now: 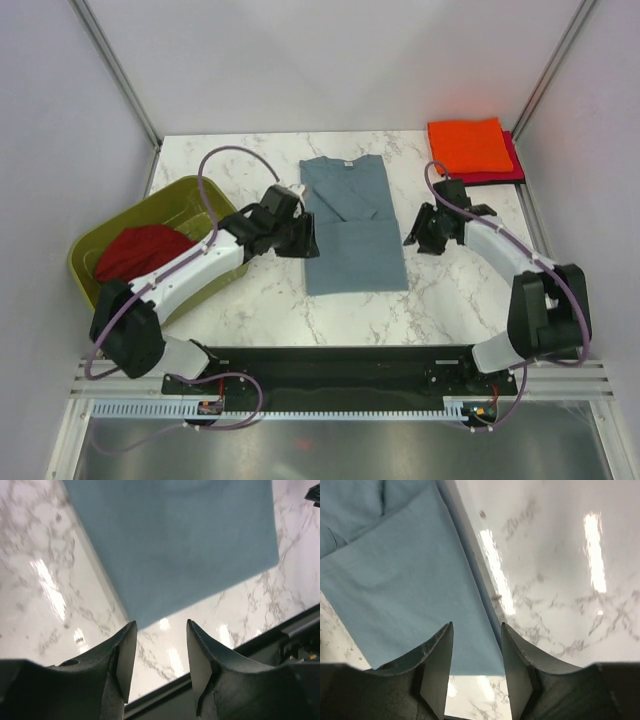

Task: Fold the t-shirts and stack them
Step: Fold the tshirt

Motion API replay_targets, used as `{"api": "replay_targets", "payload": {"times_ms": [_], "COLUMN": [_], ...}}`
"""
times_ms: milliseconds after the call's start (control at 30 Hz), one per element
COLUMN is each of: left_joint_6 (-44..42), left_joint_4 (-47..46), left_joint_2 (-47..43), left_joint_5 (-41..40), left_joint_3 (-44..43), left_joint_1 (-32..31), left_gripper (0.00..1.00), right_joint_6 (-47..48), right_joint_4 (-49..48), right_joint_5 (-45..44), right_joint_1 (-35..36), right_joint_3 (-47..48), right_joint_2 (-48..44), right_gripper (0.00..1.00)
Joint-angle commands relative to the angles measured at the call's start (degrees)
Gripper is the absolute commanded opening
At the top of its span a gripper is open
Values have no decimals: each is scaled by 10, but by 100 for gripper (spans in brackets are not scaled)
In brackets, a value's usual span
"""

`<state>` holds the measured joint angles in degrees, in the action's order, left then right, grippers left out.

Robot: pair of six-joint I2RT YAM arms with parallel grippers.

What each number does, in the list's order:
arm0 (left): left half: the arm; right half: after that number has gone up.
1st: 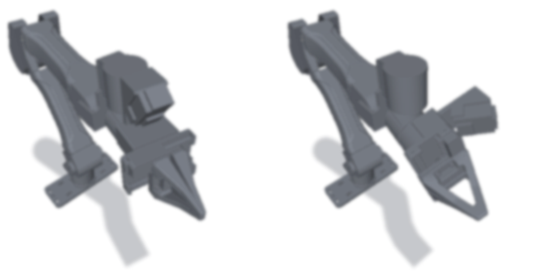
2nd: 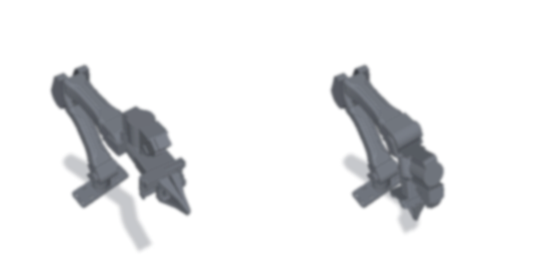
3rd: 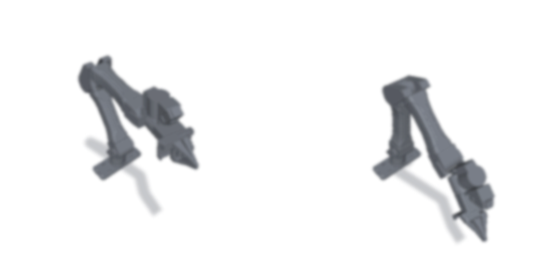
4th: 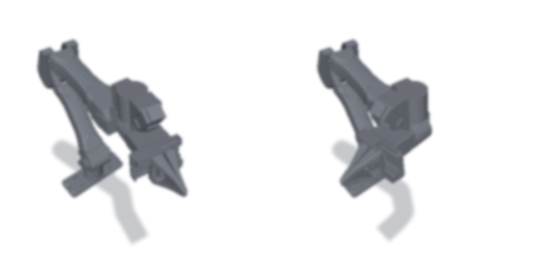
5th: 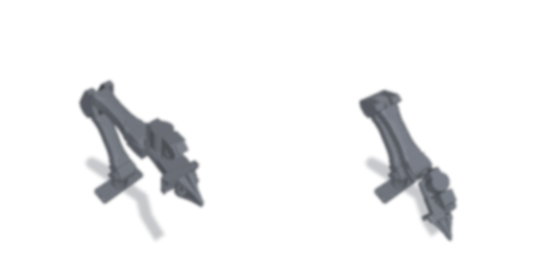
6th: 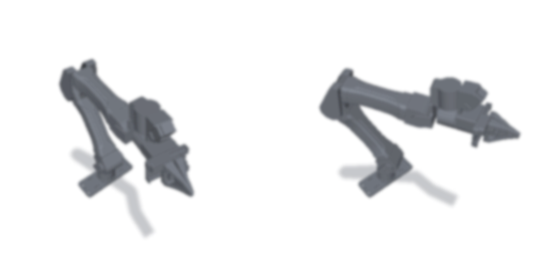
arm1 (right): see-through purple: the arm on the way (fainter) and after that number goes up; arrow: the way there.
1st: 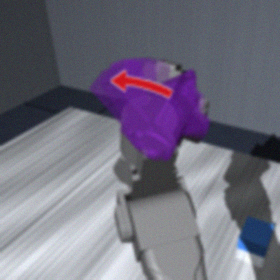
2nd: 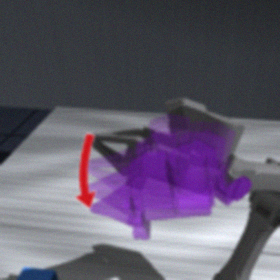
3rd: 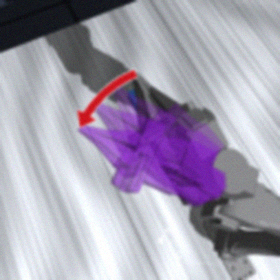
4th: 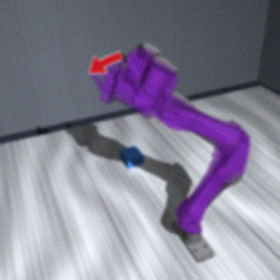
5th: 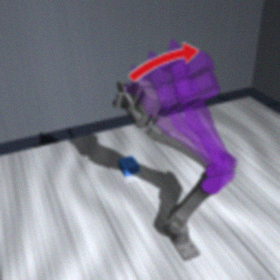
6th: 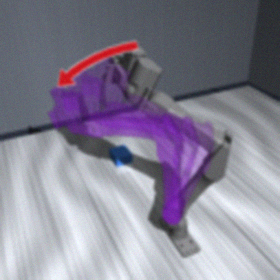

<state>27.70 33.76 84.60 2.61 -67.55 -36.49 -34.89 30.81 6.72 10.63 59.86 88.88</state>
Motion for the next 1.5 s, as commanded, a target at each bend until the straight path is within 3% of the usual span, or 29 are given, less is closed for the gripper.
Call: {"api": "replay_targets", "payload": {"times_ms": [0, 133, 233, 400, 1067, 1467], "left_joint_6": [79, 149, 191, 249, 341, 348], "left_joint_4": [-34, -118, -178, -239, -313, -318], "left_joint_2": [-54, -95, -78, -84, -53, -31], "left_joint_5": [63, 104, 132, 103, 54, 36], "left_joint_3": [109, 236, 282, 331, 377, 377], "left_joint_1": [-2, -2, -2, -2, -2, -2], "left_gripper": [53, 60, 63, 64, 60, 43], "right_joint_6": [-118, -179, -212, -240, -312, -330], "right_joint_4": [42, 13, 7, -7, -140, -178], "right_joint_5": [-16, -6, -19, -24, -36, -33], "right_joint_1": [3, 17, 34, 45, 45, 45], "right_joint_3": [-81, -150, -171, -208, -345, -367], "right_joint_2": [-67, -136, -147, -163, -233, -225], "right_gripper": [51, 52, 53, 53, 51, 45]}}
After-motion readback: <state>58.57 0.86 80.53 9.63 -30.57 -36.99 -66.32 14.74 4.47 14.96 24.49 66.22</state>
